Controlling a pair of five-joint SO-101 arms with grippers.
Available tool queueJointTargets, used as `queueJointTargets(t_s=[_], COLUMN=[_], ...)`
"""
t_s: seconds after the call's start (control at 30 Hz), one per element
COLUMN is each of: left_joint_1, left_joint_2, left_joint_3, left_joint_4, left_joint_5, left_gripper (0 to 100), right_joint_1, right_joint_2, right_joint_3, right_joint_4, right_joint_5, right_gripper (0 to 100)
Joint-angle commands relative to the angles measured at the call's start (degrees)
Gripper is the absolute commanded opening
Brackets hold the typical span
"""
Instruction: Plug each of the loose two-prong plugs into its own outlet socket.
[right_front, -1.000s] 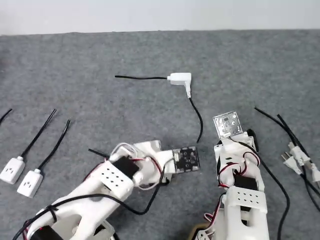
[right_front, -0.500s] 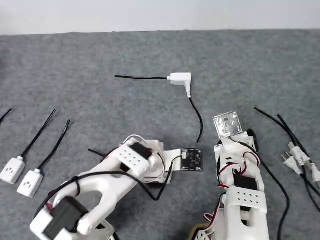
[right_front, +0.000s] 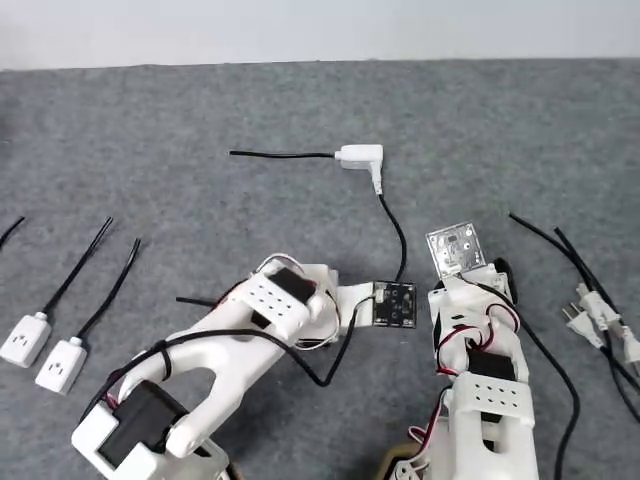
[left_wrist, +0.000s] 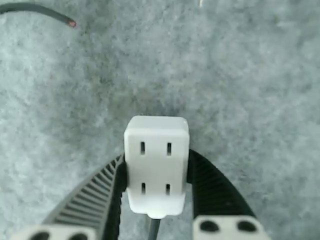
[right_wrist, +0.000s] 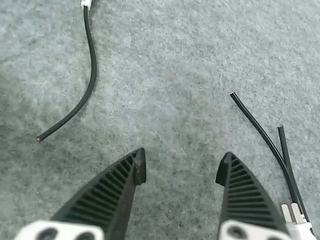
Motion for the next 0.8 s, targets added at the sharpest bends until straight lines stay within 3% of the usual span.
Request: queueJointTargets(t_s=[0.0, 0.1, 0.43, 0.77], left_joint_1=[-0.88, -2.64, -2.29, 4.31], left_joint_2=[-0.18, 0.53, 0.62, 0.62], left_joint_3=[-7.08, -9.27, -2.68, 1.98], left_joint_4=[7.03, 7.03, -4.13, -4.57], left_joint_5=[-0.70, -0.79, -1.85, -1.67], left_gripper=[2, 2, 2, 2], right_joint_1=[0.57, 0.57, 0.57, 0.57], right_joint_2=[-0.31, -0.31, -0.31, -0.31], right_joint_3=[-0.35, -0.35, -0.35, -0.35], right_joint_4=[-1.45, -1.45, -1.45, -1.45], right_joint_5=[-0.35, -0.35, -0.35, -0.35], right_gripper=[23.3, 23.3, 23.3, 23.3])
